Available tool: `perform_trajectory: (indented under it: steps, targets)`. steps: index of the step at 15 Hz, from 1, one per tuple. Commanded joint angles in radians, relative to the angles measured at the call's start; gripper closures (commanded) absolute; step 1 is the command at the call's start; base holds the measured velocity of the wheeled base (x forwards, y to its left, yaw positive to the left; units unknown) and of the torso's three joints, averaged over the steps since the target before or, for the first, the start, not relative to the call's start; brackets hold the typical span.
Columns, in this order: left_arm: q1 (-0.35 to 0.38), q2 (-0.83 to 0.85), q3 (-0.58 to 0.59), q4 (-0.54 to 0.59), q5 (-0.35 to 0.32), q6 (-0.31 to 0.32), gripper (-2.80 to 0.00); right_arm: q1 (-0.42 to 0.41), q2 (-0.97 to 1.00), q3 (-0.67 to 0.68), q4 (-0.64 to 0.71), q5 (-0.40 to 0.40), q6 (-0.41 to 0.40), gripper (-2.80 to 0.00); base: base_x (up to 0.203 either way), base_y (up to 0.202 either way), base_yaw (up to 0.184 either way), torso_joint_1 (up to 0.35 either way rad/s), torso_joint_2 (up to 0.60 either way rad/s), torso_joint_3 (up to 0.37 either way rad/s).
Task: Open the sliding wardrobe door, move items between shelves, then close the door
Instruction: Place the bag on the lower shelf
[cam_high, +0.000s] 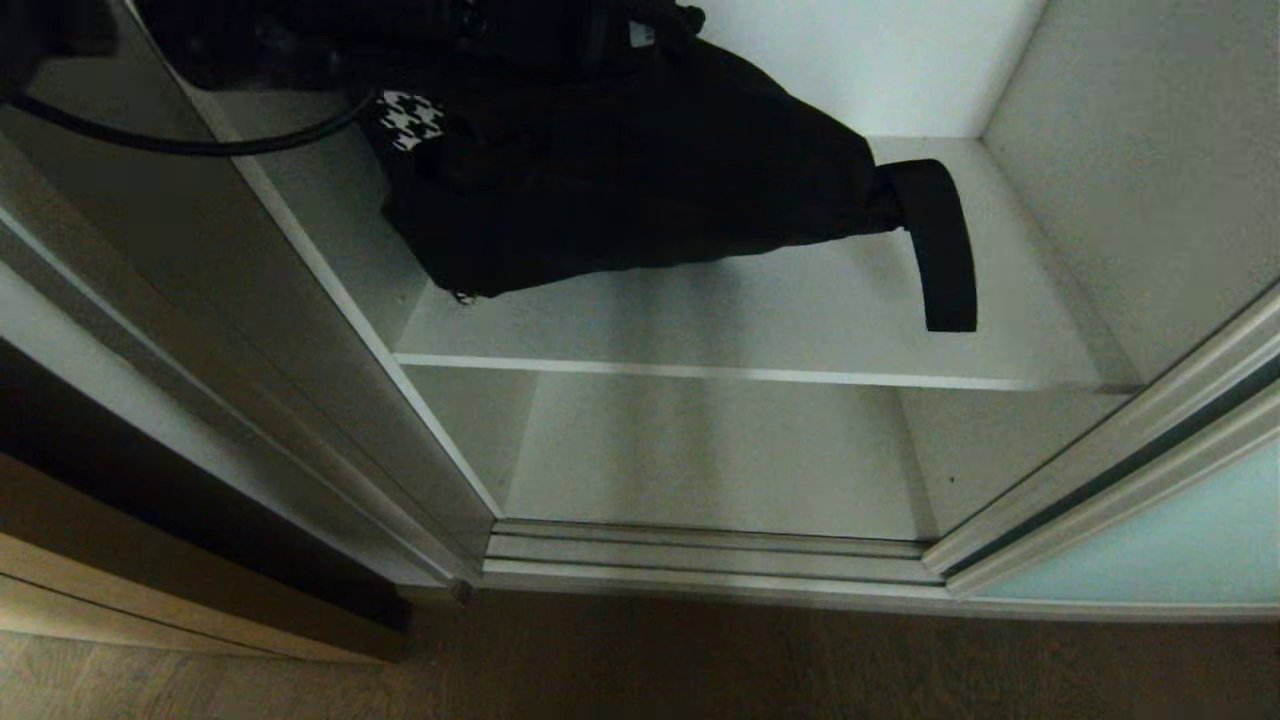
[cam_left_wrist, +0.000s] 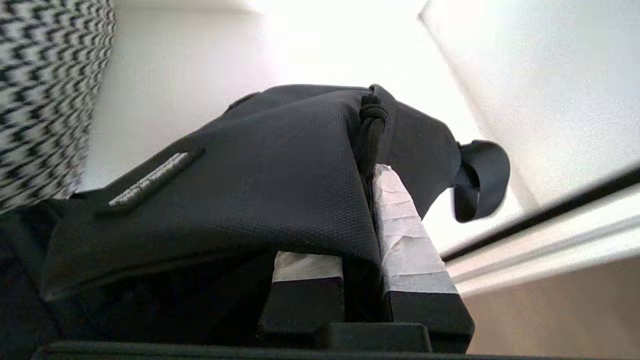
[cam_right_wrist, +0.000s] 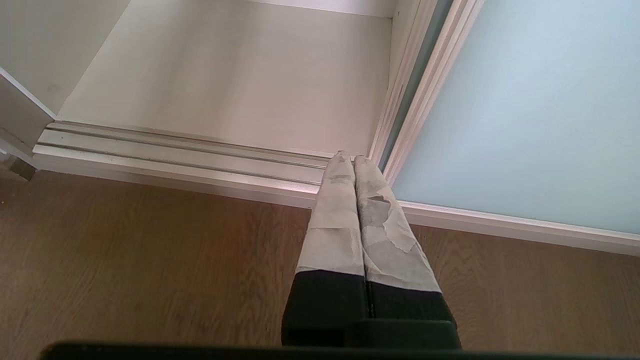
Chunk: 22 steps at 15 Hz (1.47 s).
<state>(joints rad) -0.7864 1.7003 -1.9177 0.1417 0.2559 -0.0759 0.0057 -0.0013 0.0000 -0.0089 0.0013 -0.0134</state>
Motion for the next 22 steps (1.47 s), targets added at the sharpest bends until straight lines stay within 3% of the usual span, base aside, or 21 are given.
perform_trajectory:
  steps: [1,13,16,20,22]
  targets:
    - [-0.001,-0.091,0.002,0.066,0.001,0.0,0.0,0.0,0.0,0.001,0.0,0.0,0.0,0.0,0.0,0.0,0.0,0.0,0.0,0.0]
    - [0.011,-0.346,0.138,0.23,0.008,0.034,0.0,0.0,0.0,0.0,0.0,0.0,0.0,0.0,0.0,0.0,0.0,0.0,0.0,0.0]
    - [0.058,-0.407,0.182,0.321,0.008,0.034,0.0,0.0,0.0,0.0,0.0,0.0,0.0,0.0,0.0,0.0,0.0,0.0,0.0,0.0]
    - [0.181,-0.497,0.275,0.327,-0.006,0.032,0.0,0.0,0.0,0.0,0.0,0.0,0.0,0.0,0.0,0.0,0.0,0.0,0.0,0.0]
    - [0.198,-0.524,0.289,0.328,-0.021,0.033,0.0,0.0,0.0,0.0,0.0,0.0,0.0,0.0,0.0,0.0,0.0,0.0,0.0,0.0]
